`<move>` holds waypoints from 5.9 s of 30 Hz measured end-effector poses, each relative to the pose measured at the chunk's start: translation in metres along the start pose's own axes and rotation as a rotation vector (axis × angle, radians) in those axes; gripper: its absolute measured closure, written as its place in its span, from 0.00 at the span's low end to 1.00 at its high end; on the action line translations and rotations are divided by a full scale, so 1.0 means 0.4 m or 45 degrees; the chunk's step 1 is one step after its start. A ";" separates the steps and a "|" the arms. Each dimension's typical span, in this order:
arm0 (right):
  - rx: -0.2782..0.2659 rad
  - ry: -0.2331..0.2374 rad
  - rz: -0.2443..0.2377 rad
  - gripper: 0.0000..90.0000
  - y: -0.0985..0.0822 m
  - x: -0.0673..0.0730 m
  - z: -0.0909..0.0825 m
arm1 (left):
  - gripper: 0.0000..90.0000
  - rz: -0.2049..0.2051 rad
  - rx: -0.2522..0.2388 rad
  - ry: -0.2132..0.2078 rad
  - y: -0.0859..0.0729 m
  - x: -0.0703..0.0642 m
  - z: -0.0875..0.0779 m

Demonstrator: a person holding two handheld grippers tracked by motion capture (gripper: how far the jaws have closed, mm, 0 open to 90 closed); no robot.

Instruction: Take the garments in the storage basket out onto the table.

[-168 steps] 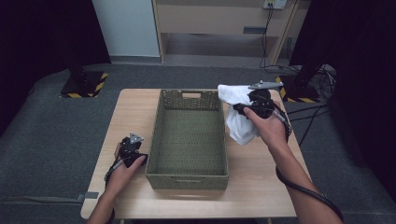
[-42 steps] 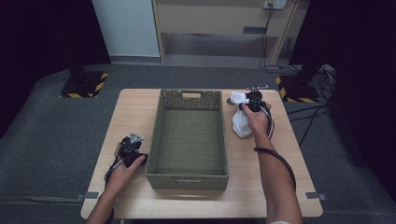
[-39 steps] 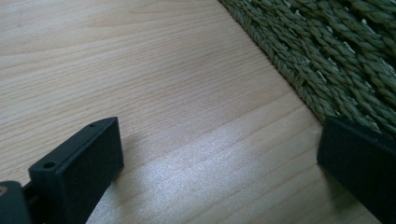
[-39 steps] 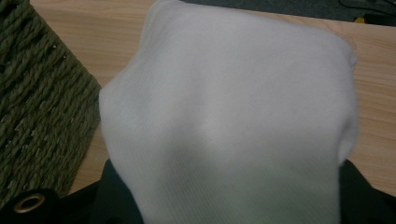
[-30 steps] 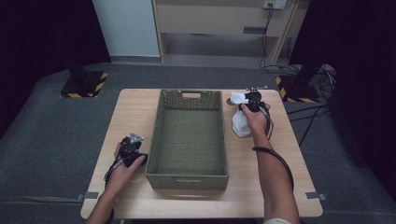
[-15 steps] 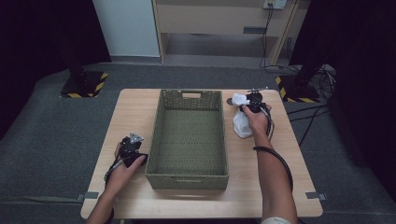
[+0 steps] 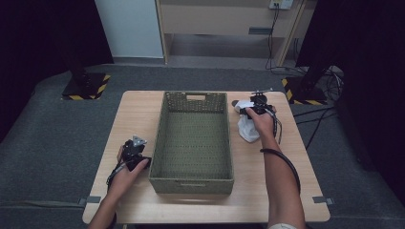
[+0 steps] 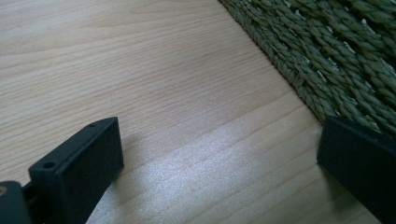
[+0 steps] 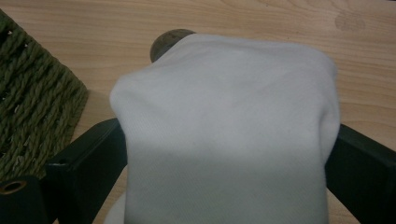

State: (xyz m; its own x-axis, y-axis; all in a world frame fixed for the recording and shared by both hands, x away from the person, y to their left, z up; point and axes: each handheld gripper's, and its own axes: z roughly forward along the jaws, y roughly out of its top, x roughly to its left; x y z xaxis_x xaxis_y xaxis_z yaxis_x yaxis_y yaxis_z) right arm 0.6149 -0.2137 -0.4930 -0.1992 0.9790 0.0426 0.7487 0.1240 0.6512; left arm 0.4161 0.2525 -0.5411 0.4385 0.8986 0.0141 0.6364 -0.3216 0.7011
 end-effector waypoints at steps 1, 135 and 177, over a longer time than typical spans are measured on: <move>-0.002 0.002 -0.002 0.06 0.000 0.001 -0.001 | 0.00 0.000 0.000 0.000 0.000 0.000 0.000; -0.191 0.280 -0.203 0.03 -0.390 0.081 -0.375 | 0.00 -0.002 0.000 0.003 0.000 -0.001 0.000; -0.048 0.295 -0.274 0.01 -0.550 0.130 -0.310 | 0.00 -0.003 0.000 0.003 0.000 -0.001 0.000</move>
State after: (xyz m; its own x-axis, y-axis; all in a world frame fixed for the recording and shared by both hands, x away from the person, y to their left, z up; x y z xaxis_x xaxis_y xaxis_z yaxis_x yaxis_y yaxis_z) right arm 0.3616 -0.2103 -0.5402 -0.4928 0.8674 0.0694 0.6507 0.3143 0.6912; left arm 0.4160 0.2521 -0.5412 0.4356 0.9000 0.0146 0.6371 -0.3197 0.7014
